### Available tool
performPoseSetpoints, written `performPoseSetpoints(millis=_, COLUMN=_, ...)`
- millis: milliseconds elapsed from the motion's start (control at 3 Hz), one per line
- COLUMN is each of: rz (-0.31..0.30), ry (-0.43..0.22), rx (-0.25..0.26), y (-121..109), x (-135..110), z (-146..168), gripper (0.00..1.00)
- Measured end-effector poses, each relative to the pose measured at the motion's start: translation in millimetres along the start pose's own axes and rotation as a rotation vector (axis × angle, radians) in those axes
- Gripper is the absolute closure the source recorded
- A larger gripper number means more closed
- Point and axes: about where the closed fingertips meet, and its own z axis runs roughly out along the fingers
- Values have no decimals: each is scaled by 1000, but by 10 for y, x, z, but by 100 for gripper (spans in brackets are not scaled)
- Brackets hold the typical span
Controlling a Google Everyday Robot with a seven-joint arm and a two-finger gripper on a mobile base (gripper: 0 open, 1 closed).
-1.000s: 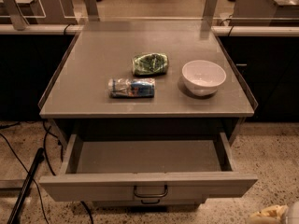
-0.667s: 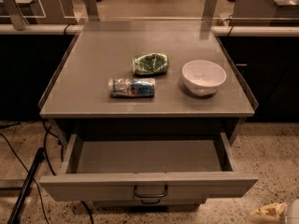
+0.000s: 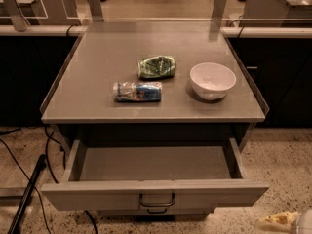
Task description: Close top drawer
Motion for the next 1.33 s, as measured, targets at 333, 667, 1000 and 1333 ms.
performPoseSetpoints(millis=333, rz=-23, ry=-65, rx=65, y=-69, x=-62, z=114, gripper=100)
performPoseSetpoints(millis=667, rz=-68, ry=-126, rx=124, y=-171, x=-214, z=283, gripper=100)
performPoseSetpoints(millis=1000, rz=-117, ry=-169, rx=147, y=-322, x=-396, z=525, gripper=100)
performPoseSetpoints(millis=1333, rz=-141, ry=-177, rx=150, y=-424, x=-483, z=686, gripper=100)
